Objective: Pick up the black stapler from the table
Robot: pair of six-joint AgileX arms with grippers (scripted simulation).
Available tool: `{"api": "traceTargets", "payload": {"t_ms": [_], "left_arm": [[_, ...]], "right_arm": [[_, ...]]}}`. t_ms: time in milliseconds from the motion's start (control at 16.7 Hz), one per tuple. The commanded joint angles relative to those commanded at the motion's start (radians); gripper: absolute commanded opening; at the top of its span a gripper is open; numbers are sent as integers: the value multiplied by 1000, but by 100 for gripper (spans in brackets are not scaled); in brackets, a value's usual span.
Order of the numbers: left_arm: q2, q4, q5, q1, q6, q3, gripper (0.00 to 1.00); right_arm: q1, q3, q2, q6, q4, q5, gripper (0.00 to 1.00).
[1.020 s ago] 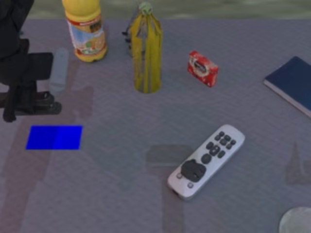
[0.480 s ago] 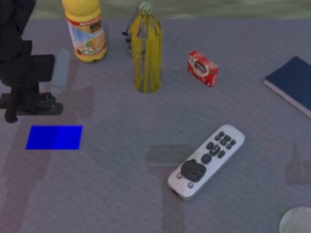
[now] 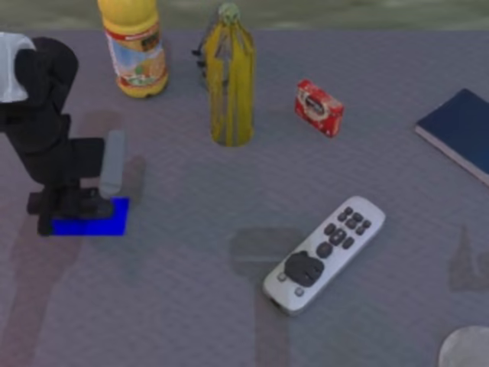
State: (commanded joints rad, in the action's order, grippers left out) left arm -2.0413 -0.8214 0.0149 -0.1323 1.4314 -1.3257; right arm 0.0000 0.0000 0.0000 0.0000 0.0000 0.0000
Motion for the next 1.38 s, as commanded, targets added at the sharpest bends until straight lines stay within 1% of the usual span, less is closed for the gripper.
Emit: {"api": "traceTargets", "payload": {"t_ms": [240, 1020, 1080, 1380], "left_arm": [[-5, 9, 0, 0, 0, 7, 0], [-5, 9, 0, 0, 0, 7, 98], [-5, 9, 0, 0, 0, 7, 100], [-5, 9, 0, 0, 0, 7, 100]], "right_arm": [[0, 0, 0, 0, 0, 0, 100], [0, 0, 0, 0, 0, 0, 100], [0, 0, 0, 0, 0, 0, 100], [0, 0, 0, 0, 0, 0, 100]]}}
